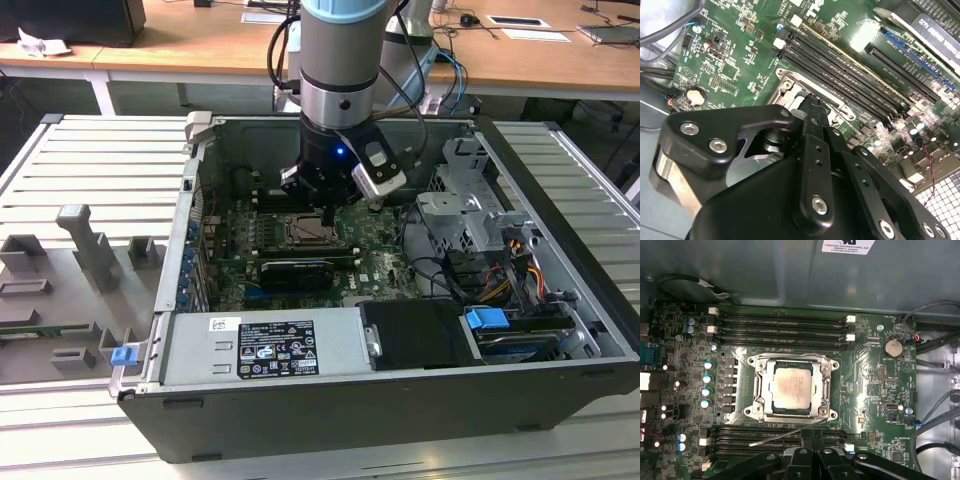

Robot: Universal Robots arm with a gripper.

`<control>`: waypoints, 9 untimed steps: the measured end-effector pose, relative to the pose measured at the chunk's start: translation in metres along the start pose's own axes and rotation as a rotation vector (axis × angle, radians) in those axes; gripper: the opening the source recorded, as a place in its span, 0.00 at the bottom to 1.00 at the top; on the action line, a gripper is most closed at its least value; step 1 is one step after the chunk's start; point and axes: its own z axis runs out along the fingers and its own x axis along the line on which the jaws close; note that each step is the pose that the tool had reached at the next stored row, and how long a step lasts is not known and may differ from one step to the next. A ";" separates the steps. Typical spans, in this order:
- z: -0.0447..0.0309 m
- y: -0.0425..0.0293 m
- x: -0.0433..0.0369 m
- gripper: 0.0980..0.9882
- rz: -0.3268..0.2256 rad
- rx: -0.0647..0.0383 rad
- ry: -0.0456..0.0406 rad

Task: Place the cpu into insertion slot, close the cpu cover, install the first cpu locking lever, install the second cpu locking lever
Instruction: 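Install the second cpu locking lever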

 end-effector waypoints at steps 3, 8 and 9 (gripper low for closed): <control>-0.0002 -0.0030 0.0001 0.01 0.000 -0.011 0.0003; 0.0025 -0.0086 0.0006 0.01 0.000 -0.018 0.0048; 0.0032 -0.0088 0.0009 0.01 -0.003 -0.018 0.0052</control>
